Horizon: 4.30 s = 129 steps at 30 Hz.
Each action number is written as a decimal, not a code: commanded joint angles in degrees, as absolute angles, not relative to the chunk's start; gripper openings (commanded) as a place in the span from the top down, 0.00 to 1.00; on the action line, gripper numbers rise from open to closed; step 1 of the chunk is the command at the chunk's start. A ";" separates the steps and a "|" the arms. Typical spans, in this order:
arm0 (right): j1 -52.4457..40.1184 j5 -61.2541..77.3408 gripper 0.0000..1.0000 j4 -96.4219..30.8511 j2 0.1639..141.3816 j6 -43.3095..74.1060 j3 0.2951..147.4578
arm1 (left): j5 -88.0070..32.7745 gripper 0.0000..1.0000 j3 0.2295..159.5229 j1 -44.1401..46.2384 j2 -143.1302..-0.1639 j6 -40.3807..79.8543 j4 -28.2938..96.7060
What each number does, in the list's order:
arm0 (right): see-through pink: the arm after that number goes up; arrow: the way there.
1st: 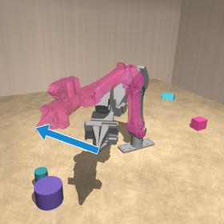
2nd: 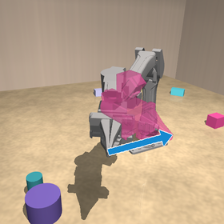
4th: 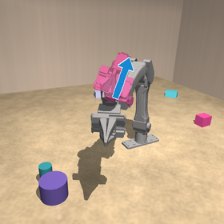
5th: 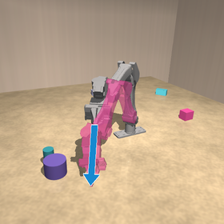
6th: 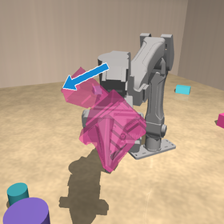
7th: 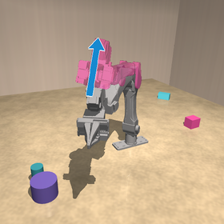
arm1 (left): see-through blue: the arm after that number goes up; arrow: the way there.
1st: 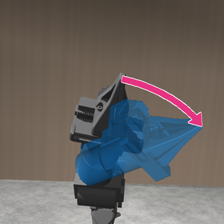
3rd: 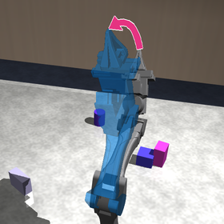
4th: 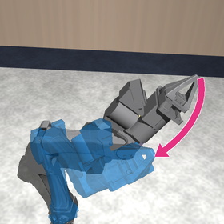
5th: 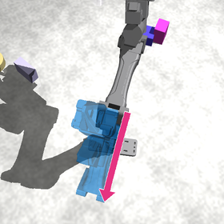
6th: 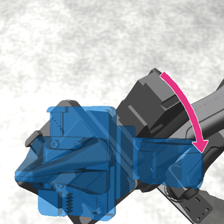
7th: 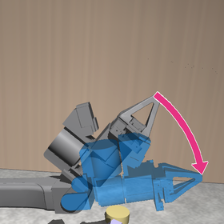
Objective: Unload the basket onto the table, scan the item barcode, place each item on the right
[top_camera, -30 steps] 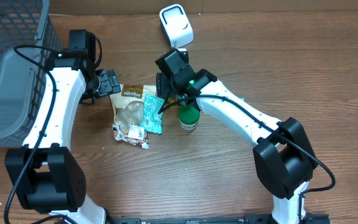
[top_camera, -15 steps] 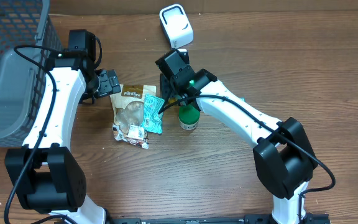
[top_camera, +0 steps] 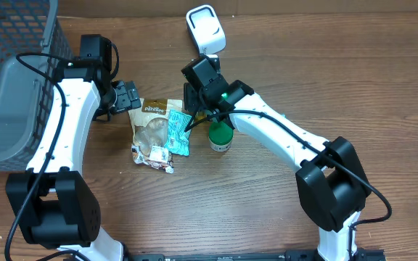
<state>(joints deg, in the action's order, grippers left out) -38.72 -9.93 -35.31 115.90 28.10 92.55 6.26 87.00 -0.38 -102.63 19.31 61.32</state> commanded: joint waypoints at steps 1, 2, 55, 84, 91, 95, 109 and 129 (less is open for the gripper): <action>-38.50 -10.74 0.42 -34.76 116.07 27.92 93.32 | 6.55 0.00 87.85 -0.36 -101.56 19.27 61.25; -38.50 -10.74 0.43 -34.68 116.16 27.92 93.12 | 6.55 0.00 87.85 -0.36 -101.56 19.27 61.25; -1.10 63.18 0.66 -88.66 93.49 -21.50 92.97 | 6.55 0.00 87.85 -0.36 -101.56 19.27 61.25; -1.28 81.06 0.71 -91.22 93.47 -38.00 71.96 | 6.55 0.00 87.85 -0.36 -101.56 19.27 61.25; -1.28 82.63 0.71 -88.90 93.47 -38.00 69.69 | 6.55 0.00 87.85 -0.36 -101.56 19.27 61.25; -1.28 82.65 0.71 -88.75 93.47 -37.98 69.69 | 6.55 0.00 87.85 -0.36 -101.56 19.27 61.25; -1.28 82.67 0.71 -89.08 93.49 -37.76 69.69 | 6.57 0.00 87.85 -0.36 -101.56 19.27 61.25; -1.28 82.59 0.71 -89.17 93.49 -37.78 69.69 | 6.55 0.00 87.85 -0.36 -101.56 19.27 61.25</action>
